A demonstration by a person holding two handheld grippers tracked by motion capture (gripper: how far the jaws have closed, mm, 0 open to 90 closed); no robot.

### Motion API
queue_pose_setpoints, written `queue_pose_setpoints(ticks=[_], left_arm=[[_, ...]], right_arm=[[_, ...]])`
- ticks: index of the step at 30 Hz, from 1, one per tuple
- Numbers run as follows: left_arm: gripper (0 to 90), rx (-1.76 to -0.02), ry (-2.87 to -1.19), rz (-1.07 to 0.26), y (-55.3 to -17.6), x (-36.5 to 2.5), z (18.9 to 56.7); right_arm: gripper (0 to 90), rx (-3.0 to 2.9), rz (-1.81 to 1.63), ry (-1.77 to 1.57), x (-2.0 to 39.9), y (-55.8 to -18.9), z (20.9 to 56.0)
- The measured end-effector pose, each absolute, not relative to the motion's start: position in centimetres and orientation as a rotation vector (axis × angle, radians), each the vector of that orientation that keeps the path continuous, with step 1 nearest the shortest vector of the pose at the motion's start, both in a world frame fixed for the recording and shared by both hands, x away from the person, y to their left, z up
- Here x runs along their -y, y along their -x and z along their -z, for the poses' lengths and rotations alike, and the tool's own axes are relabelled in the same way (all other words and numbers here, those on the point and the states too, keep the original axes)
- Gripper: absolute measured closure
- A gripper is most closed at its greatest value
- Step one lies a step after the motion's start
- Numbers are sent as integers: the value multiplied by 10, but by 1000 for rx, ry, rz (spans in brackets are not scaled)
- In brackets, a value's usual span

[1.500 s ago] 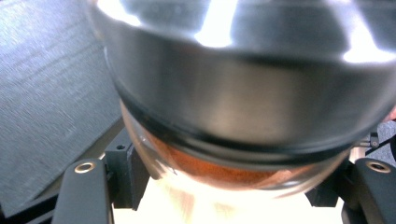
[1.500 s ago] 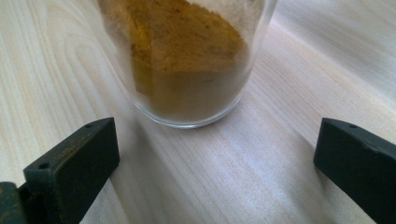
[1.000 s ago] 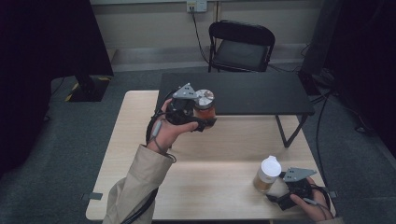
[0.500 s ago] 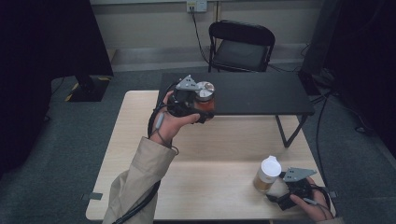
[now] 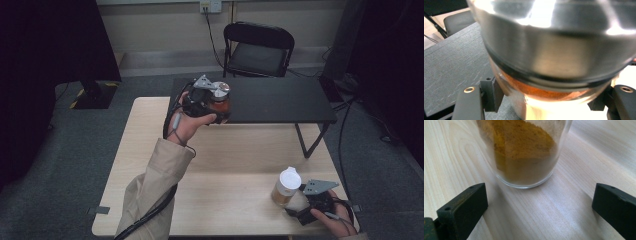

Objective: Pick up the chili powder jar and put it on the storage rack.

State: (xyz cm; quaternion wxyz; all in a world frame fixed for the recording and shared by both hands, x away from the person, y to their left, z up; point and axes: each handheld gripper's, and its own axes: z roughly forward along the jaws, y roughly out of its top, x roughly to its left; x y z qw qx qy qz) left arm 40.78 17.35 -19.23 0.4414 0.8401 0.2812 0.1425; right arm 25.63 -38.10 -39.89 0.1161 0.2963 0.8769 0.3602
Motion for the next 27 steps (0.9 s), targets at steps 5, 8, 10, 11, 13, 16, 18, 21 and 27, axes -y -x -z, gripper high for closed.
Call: queue_pose_setpoints(ticks=[5,8,10,11,13,16,18,21,27], left_arm=[[305,-719,-2096,-370,-412,-169,196],[305,-738,-2095,-371,-415,-169,198],[305,-751,-2085,-371,-416,-170,200],[305,-754,-2082,-372,-417,-171,200],[305,-774,-2068,-363,-420,-174,202],[305,-786,-2047,-362,-422,-177,206],[304,-797,-2040,-369,-423,-177,206],[304,-813,-2026,-380,-424,-177,208],[303,-843,-2016,-398,-423,-174,209]], right_arm=[[0,-2568,-1055,-868,381,-256,399],[0,-2568,-1056,-869,381,-256,399],[0,-2568,-1055,-868,381,-256,399],[0,-2568,-1056,-868,381,-256,399],[0,-2568,-1056,-868,381,-256,399],[0,-2568,-1055,-868,381,-256,399],[0,-2568,-1055,-868,381,-256,399],[0,-2568,-1055,-868,381,-256,399],[0,-2568,-1055,-868,381,-256,399]])
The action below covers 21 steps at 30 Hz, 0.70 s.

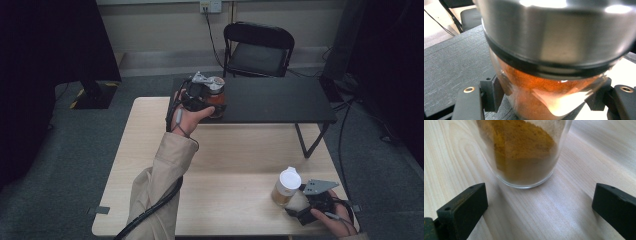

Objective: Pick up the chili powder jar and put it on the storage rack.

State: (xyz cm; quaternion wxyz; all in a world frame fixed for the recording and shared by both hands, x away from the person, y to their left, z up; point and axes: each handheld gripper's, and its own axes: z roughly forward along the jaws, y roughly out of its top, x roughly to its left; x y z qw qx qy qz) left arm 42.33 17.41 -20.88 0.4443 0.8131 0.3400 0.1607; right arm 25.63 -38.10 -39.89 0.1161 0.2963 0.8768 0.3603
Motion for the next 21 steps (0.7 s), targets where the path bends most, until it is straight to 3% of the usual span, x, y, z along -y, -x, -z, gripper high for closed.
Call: queue_pose_setpoints(ticks=[11,16,21], left_arm=[[301,-841,-2015,-407,-423,-174,208],[143,-868,-1987,-431,-417,-175,208],[81,-854,-1976,-430,-412,-179,207]], right_arm=[[0,-2568,-1055,-868,381,-256,399],[0,-2568,-1055,-868,381,-256,399],[0,-2568,-1055,-868,381,-256,399]])
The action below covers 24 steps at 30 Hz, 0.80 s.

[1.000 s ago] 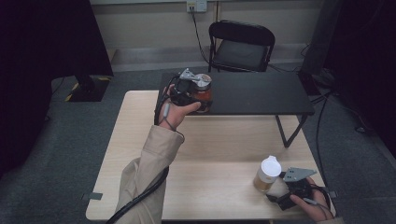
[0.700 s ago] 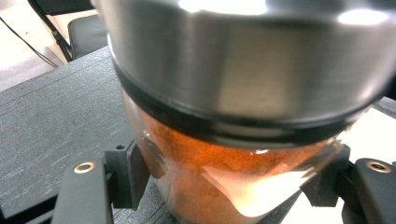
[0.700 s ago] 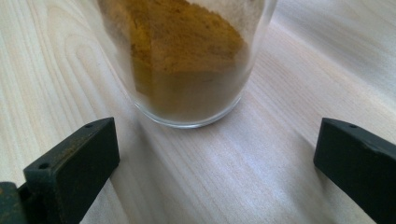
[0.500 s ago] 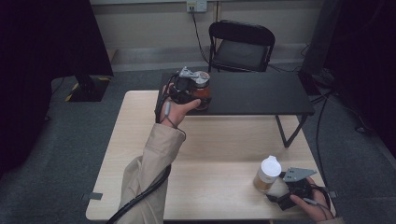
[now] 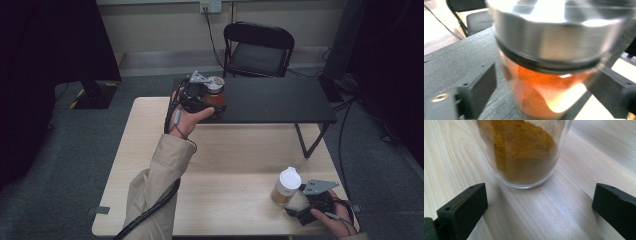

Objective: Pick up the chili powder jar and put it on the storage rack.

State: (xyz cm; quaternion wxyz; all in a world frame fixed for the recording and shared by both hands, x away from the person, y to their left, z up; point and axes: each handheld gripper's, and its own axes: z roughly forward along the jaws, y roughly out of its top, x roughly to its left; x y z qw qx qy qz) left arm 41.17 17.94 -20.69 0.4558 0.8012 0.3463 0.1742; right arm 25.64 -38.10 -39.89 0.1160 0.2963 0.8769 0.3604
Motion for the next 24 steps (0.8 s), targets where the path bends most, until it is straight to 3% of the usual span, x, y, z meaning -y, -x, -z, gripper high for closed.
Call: queue_pose_setpoints(ticks=[4,24], left_arm=[[13,-846,-1964,-417,-405,-186,205],[19,-789,-1926,-369,-366,-198,215]], right_arm=[[0,-2568,-1055,-868,381,-256,399],[0,-2568,-1055,-865,381,-256,399]])
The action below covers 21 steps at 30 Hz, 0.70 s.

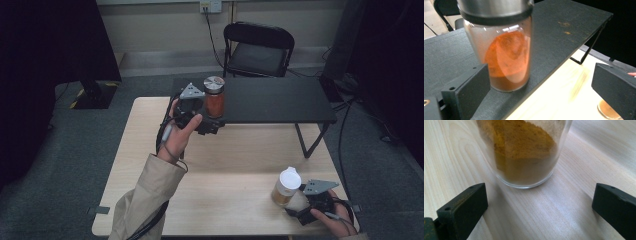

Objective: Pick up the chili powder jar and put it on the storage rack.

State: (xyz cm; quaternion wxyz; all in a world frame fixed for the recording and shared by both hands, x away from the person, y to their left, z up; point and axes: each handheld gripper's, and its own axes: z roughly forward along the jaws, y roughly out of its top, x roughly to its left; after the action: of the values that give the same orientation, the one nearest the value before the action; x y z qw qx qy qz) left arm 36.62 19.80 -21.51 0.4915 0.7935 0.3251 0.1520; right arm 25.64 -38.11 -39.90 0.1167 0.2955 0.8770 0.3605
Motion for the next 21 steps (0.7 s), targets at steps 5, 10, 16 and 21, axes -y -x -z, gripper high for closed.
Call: queue_pose_setpoints(ticks=[5,10,16,21], left_arm=[[22,-773,-1925,-359,-359,-200,225],[24,-758,-1926,-349,-353,-202,234],[25,-747,-1928,-331,-349,-203,245],[25,-739,-1939,-336,-344,-203,255]], right_arm=[[0,-2567,-1055,-865,381,-256,399],[0,-2567,-1055,-865,381,-256,399],[0,-2567,-1055,-865,381,-256,399],[0,-2567,-1055,-865,381,-256,399]])
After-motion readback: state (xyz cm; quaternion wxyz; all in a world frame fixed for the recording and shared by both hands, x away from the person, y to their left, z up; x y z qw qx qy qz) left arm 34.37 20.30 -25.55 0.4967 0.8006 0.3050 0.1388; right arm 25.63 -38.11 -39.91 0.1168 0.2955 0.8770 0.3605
